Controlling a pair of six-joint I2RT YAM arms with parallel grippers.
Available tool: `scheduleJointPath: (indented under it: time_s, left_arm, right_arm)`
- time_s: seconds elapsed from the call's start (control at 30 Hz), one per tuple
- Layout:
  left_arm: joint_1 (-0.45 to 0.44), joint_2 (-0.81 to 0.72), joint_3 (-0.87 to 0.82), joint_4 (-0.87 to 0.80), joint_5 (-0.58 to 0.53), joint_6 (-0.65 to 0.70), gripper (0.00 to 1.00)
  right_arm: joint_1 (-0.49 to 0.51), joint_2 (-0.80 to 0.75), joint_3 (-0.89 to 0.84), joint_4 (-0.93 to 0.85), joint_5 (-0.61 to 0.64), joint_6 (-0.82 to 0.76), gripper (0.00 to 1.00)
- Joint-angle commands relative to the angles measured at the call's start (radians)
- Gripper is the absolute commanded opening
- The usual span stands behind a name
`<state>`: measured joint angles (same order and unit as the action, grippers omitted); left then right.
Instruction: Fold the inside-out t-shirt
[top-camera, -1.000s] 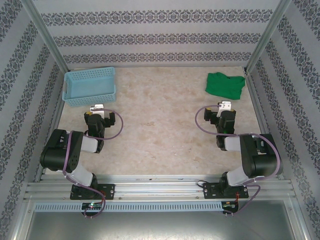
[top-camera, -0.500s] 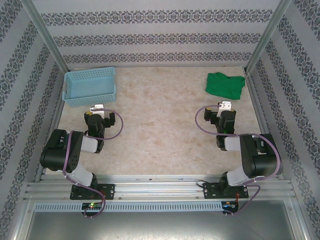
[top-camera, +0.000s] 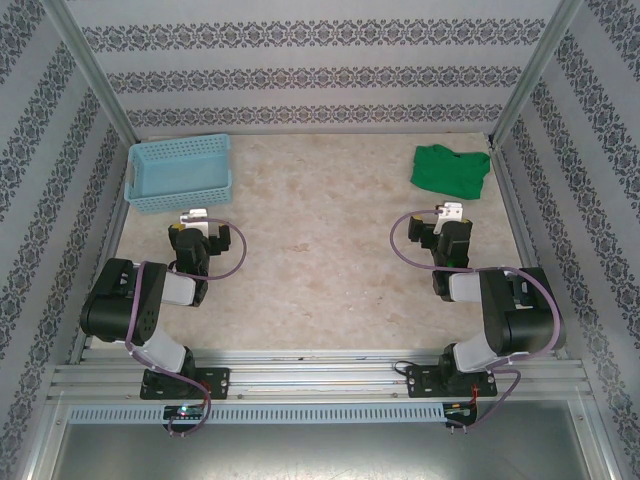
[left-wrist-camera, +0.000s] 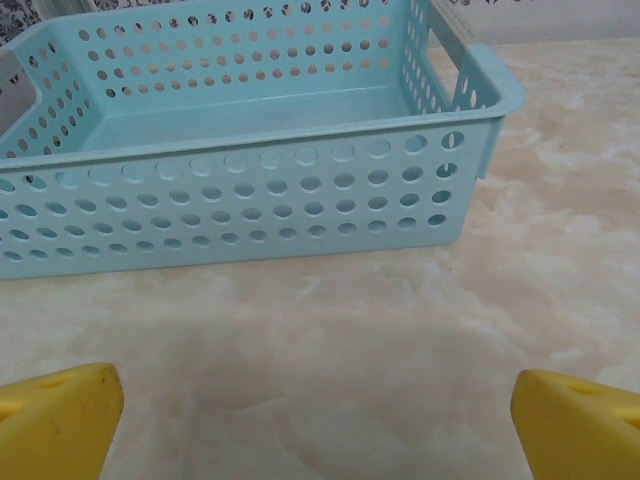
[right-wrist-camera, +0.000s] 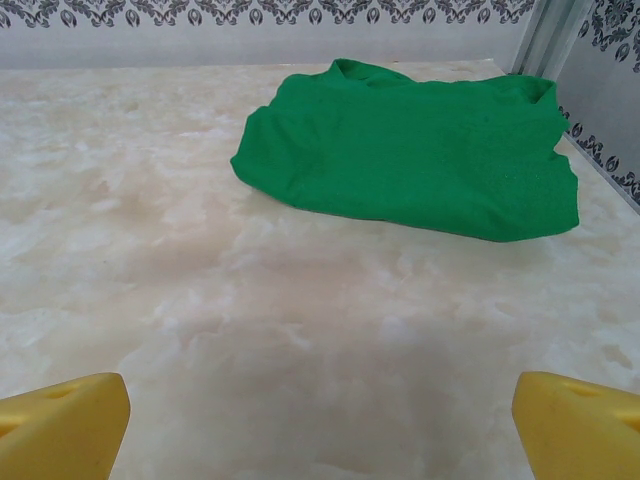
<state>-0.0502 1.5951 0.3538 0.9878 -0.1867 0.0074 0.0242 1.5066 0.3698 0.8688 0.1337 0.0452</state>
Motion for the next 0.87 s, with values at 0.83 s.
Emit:
scheduleJointPath:
  time_s: [0.83]
  left_arm:
    - [0.009, -0.006, -0.006, 0.033, 0.015, -0.017, 1.0]
  right_arm:
    - [0.008, 0.002, 0.006, 0.036, 0.002, -0.001, 0.98]
